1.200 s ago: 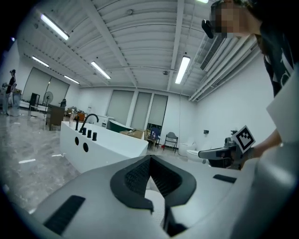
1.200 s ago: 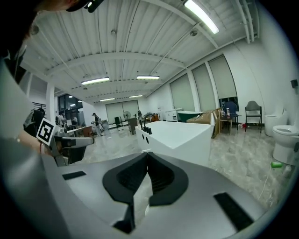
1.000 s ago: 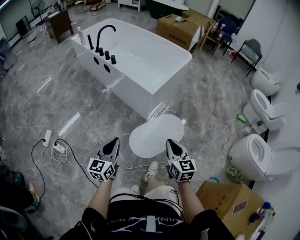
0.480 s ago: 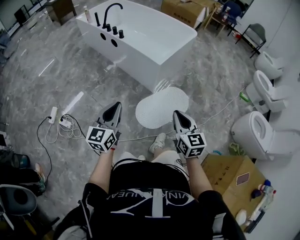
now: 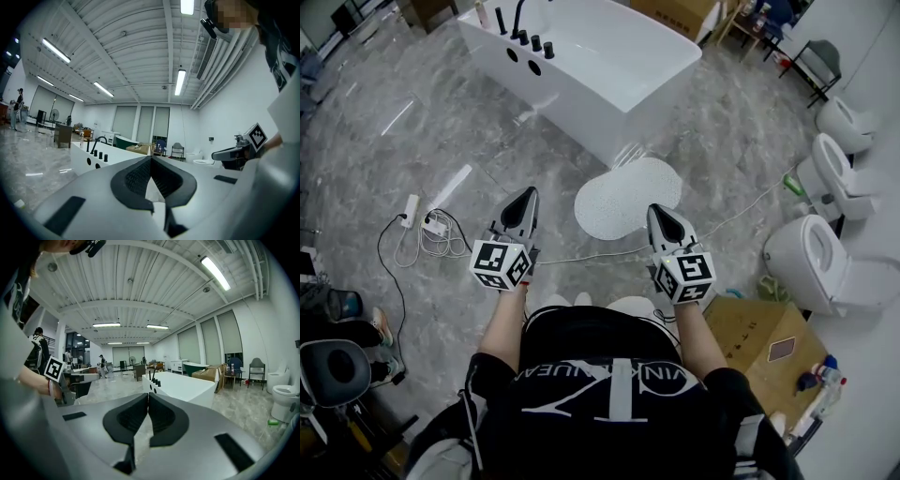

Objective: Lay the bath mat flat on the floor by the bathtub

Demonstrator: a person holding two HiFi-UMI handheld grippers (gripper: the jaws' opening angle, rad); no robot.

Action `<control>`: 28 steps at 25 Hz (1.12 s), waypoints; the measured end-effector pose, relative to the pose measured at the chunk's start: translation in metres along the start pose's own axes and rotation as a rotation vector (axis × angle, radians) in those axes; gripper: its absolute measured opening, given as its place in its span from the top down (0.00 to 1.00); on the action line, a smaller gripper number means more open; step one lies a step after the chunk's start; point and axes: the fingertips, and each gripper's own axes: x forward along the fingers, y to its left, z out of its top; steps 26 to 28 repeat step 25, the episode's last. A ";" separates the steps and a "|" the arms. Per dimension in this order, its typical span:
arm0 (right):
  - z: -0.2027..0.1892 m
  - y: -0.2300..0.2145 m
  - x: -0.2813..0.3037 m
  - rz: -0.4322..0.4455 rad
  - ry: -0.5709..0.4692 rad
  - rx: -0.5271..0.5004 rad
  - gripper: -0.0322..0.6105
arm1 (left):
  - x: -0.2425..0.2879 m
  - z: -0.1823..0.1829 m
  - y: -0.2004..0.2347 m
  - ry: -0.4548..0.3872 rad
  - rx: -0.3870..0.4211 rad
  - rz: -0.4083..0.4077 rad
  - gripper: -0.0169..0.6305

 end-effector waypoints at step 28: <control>0.003 -0.012 0.010 0.056 0.032 0.024 0.91 | 0.001 0.015 -0.010 -0.018 -0.012 0.071 0.95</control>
